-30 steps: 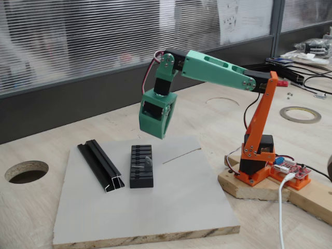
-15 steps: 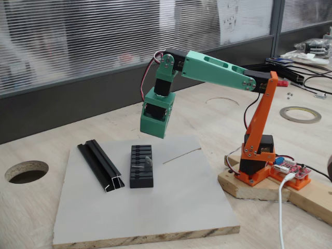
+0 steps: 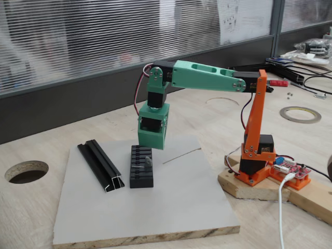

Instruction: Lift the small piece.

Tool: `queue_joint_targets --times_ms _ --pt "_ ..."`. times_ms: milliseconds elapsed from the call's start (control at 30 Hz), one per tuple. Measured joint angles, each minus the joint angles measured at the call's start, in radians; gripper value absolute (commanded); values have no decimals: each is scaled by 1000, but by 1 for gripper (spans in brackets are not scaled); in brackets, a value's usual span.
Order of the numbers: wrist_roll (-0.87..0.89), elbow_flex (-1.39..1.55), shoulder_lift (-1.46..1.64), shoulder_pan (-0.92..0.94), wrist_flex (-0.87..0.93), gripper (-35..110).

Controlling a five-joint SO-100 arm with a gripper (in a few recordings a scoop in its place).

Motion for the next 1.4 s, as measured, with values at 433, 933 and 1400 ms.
queue_joint_targets --times_ms 433,933,1400 --pt "-15 0 0 -8 0 40" --pt "-109 2 -6 0 -95 41" --pt "-225 3 -100 5 -135 41"
